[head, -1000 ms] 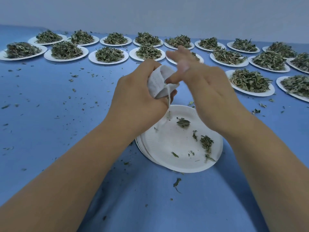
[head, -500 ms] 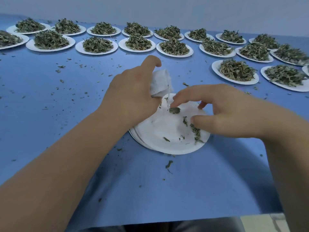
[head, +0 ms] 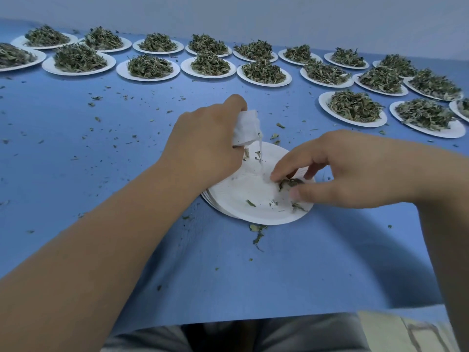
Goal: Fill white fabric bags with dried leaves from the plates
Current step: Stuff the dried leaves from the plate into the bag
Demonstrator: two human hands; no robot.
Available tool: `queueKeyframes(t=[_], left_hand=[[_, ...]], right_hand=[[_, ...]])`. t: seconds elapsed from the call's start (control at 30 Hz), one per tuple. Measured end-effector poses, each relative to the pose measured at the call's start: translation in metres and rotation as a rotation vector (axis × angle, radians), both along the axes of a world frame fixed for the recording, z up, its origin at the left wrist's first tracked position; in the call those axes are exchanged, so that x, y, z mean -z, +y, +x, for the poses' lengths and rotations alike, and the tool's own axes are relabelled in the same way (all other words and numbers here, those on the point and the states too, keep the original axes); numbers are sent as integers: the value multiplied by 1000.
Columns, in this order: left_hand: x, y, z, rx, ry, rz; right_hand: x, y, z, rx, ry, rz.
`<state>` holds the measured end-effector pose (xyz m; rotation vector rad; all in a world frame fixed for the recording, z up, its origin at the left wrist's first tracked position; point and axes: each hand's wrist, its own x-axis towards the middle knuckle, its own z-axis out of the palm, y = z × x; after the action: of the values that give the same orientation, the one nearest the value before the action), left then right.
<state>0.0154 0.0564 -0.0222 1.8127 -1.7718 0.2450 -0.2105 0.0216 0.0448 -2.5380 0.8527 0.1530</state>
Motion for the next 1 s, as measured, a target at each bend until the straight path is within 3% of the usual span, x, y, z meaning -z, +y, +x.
queueKeyframes(t=[0.37,0.6,0.7,0.8,1.0], left_hand=[[1,1,1,-57,58,-52],[-14,4,20,-8,374,-145],[-24,8,30,-2,514,-204],[-25,9,38,5,478,-212],[-20,8,40,38,433,-133]], right_hand=[[19,-1,10,36,-169,-146],[16,-18,34,140,-386,-248],[18,-23,50,136,-386,-283],[23,-23,63,113,-371,-237],[26,-16,65,12,-113,-208]])
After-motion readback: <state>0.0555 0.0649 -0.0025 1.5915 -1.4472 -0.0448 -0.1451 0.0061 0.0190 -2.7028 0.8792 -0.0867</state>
